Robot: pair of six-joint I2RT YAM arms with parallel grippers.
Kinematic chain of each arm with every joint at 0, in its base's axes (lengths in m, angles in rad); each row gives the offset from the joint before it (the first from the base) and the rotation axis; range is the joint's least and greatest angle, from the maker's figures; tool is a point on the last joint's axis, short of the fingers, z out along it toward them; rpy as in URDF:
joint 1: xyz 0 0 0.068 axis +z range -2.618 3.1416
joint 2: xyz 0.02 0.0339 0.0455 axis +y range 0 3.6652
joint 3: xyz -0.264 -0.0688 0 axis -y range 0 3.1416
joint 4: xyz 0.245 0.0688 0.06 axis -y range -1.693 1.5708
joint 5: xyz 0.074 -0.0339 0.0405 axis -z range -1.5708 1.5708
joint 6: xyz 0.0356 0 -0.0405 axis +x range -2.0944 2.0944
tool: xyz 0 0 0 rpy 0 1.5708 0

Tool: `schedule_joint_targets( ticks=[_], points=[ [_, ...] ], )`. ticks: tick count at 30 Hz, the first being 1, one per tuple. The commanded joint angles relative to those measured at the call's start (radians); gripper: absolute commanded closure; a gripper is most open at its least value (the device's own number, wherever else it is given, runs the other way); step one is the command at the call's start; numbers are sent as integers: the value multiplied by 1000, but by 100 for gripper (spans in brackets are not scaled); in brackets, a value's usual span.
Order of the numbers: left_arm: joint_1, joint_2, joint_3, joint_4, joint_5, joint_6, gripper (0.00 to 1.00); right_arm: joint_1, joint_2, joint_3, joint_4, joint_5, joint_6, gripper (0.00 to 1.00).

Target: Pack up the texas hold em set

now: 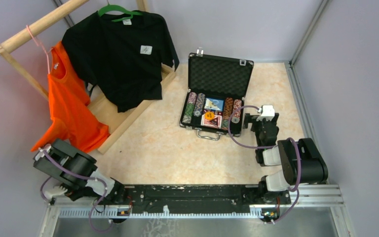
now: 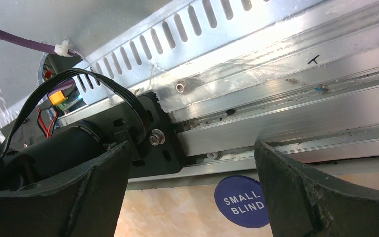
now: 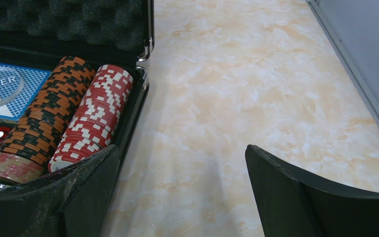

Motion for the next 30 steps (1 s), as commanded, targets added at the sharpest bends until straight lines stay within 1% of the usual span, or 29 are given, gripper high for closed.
schedule_joint_targets(
  ticks=[1,6,15,20,22,25,30],
  points=[
    [-9,23,-43,183,169,33,0,-6,-3,15,67,-6,6,1],
    [-30,33,-69,290,228,66,0,-7,-3,16,67,-6,6,1],
    [-75,51,-16,316,267,111,0,-6,-3,15,67,-6,6,1],
    [-81,49,-21,340,336,132,0,-6,-3,15,67,-5,6,1],
    [-92,45,-28,378,364,141,0,-6,-3,15,67,-5,6,1],
    [-127,32,-10,398,363,136,0,-6,-3,15,67,-6,6,1],
    [-139,16,56,363,341,168,0,-6,-3,15,67,-7,6,1]
  ],
)
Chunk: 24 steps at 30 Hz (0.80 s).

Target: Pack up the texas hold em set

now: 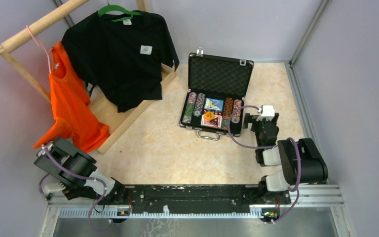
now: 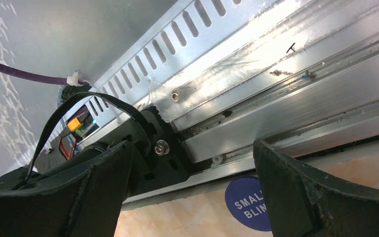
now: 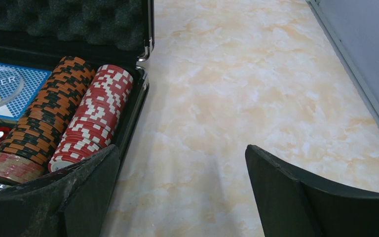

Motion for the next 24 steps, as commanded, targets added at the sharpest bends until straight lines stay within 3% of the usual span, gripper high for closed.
schedule_joint_targets(
  ticks=[1,13,21,24],
  points=[
    [-64,7,84,313,387,54,0,-6,-3,15,67,-7,6,1],
    [-72,-3,139,180,270,59,0,-6,-2,16,67,-7,6,1],
    [-71,18,269,-204,155,-54,0,-6,-3,15,67,-5,6,1],
    [-60,-5,254,-212,129,-39,1,-6,-3,16,67,-5,6,1]
  ],
)
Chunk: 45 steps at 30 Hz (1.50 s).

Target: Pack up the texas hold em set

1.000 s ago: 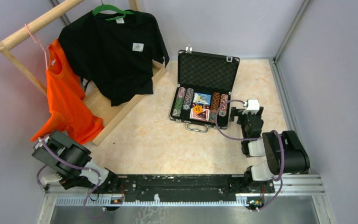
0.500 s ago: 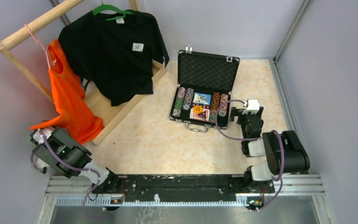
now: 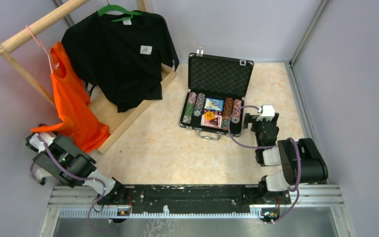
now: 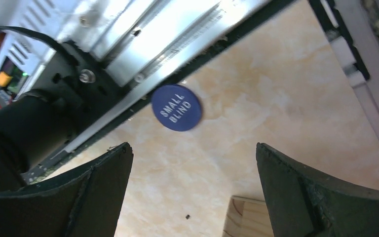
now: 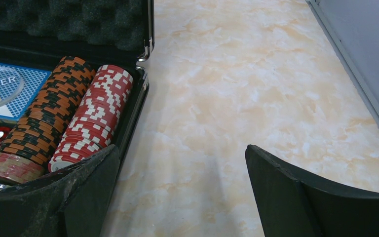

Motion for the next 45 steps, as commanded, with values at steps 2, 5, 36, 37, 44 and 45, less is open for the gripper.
schedule_joint_targets(
  ticks=[2,5,36,37,44,45],
  points=[
    [28,-24,-43,-161,-75,-59,1,-6,-3,15,67,-5,6,1],
    [54,-30,-110,-161,-69,-67,1,-6,-3,16,67,-6,6,1],
    [189,-24,-170,-107,-189,-70,1,-6,-2,15,67,-5,6,1],
    [189,-24,-172,-94,-184,-62,1,-6,-3,16,67,-6,6,1],
    [186,-14,-191,-28,-149,-49,1,-6,-3,15,67,-6,6,1],
    [186,-15,-191,-28,-147,-51,1,-6,-3,15,67,-5,6,1]
  ],
)
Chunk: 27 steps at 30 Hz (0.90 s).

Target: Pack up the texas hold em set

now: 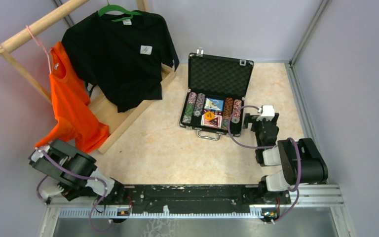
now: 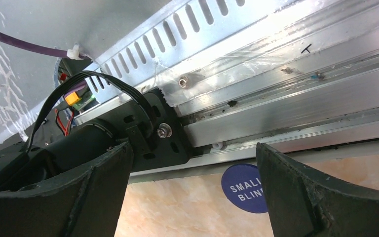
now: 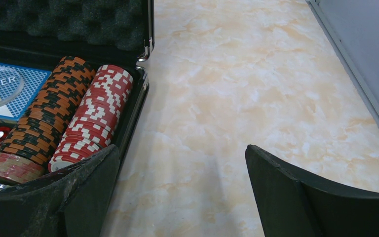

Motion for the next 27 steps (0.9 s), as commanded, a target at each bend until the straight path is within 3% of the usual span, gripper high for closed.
schedule_joint_targets(
  ticks=[1,14,27],
  points=[
    [4,7,-6,21,10,-21,1,-6,-3,16,67,-6,6,1],
    [-22,6,-81,182,152,39,0,-6,-4,16,67,-5,6,1],
    [-62,19,-59,174,209,25,0,-6,-2,16,67,-5,6,1]
  ],
)
